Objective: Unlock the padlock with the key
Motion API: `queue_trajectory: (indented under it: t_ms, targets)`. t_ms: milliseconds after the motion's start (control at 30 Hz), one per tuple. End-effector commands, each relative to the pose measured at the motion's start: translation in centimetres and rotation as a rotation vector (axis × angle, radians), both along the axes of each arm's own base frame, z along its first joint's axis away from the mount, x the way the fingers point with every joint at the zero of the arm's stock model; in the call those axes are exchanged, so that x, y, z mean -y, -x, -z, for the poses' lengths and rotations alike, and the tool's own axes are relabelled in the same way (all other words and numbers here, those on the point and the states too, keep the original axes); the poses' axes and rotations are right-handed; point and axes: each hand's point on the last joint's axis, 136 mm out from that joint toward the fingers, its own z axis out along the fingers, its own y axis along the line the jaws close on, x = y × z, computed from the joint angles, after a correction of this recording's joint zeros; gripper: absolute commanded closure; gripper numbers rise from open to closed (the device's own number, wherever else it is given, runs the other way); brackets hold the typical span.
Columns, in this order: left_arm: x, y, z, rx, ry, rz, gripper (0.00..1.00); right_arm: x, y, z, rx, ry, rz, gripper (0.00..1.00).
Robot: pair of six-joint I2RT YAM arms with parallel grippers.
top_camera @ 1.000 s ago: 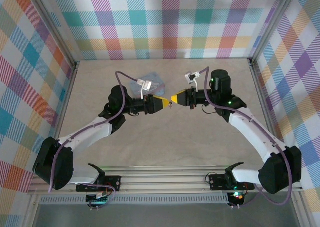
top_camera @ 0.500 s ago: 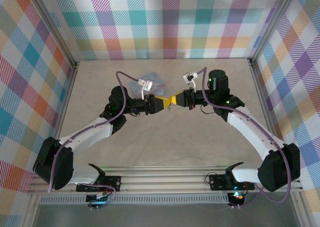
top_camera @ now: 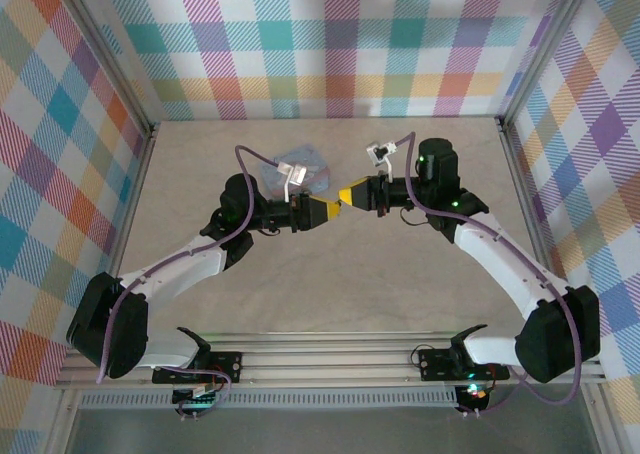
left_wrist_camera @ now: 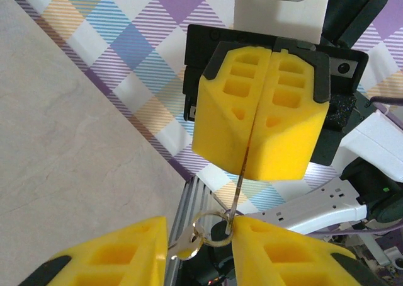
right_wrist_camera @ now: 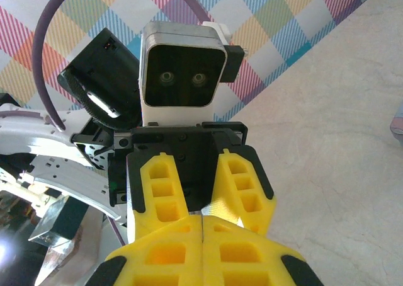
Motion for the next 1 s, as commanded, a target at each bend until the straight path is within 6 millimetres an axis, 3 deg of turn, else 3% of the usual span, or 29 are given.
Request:
queue_trajectory:
  t_ms: [0,200,267,333,567,633,667,767,867,967]
  targets:
    - [0.2,0.4,0.3,0.021,-0.008,0.027,0.73,-0.4,0.2,0.1,-0.005,-0.022,-0.032,1.0]
    - [0.1,0.3,0.0,0.026,-0.005,0.017,0.76,-0.6,0.4,0.5,-0.017,-0.022,-0.044,1.0]
    - [0.1,0.4,0.0,0.028,-0.005,0.018,0.84,-0.6,0.4,0.6,-0.019,-0.022,-0.042,1.0]
    - [0.1,0.3,0.0,0.028,-0.006,0.016,0.99,-0.6,0.4,0.7,-0.019,-0.022,-0.042,1.0]
    - [-0.8,-0.4,0.7,0.019,-0.021,-0.035,1.0,-0.6,0.1,1.3,-0.035,-0.015,-0.027,1.0]
    - [-1.3,-0.7,1.2,0.012,-0.043,-0.061,1.0,-0.5,-0.2,1.6,-0.044,-0.005,-0.007,0.84]
    - [-1.7,-1.1,1.7,0.003,-0.065,-0.082,1.0,-0.4,-0.6,1.9,-0.051,0.006,0.018,0.68]
    - [-3.6,-2.5,3.5,-0.035,-0.136,-0.173,1.0,0.1,-2.3,3.1,-0.072,0.069,0.13,0.5]
    - [-6.3,-4.2,5.3,-0.09,-0.191,-0.293,1.0,1.3,-5.1,5.2,-0.119,0.173,0.301,0.41]
    - [-9.6,-6.0,7.7,-0.148,-0.296,-0.442,1.0,2.3,-8.3,8.0,-0.212,0.29,0.459,0.39]
